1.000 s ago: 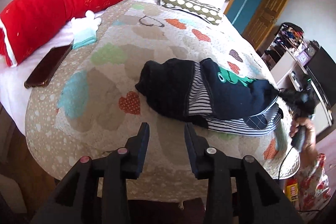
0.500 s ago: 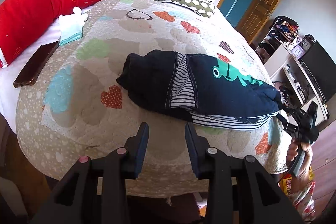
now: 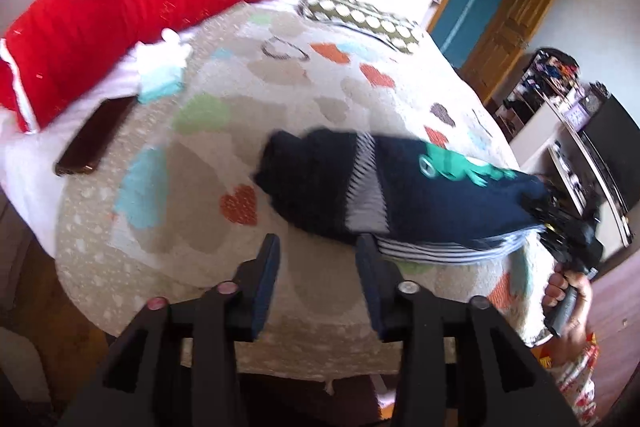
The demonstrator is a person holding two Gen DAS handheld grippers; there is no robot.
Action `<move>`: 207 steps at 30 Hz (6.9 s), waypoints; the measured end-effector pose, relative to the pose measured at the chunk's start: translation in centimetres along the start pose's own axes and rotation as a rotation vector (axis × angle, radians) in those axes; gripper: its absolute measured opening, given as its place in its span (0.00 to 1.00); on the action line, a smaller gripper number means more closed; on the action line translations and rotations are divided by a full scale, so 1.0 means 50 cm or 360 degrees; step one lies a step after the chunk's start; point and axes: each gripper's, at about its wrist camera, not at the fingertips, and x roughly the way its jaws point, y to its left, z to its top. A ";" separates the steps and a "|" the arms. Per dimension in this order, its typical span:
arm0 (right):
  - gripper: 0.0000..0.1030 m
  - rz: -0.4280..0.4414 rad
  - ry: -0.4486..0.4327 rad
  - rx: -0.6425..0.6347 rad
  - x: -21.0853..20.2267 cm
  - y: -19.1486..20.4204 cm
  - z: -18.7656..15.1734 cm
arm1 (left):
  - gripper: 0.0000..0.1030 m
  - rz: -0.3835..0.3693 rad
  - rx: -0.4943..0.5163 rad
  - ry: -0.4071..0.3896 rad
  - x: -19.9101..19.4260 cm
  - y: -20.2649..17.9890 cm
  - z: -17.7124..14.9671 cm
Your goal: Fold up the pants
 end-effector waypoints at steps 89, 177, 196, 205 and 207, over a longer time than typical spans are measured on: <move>0.63 -0.0335 -0.0001 -0.0760 0.029 0.166 -0.055 | 1.00 0.0167 0.0614 -0.0340 0.144 -0.208 0.070; 0.10 -0.0248 0.0235 -0.0642 0.081 0.184 -0.067 | 0.57 -0.0324 0.0147 0.0199 0.269 -0.152 0.122; 0.13 -0.0386 0.0211 -0.0427 0.157 0.153 -0.091 | 0.58 -0.0337 0.0171 0.0209 0.250 -0.074 0.120; 0.15 -0.0329 0.0262 -0.0544 0.159 0.153 -0.082 | 0.58 -0.0127 0.0025 0.0142 0.214 -0.062 0.098; 0.25 -0.0334 0.0294 -0.0554 0.149 0.157 -0.074 | 0.58 -0.0066 -0.0042 0.0102 0.195 -0.043 0.093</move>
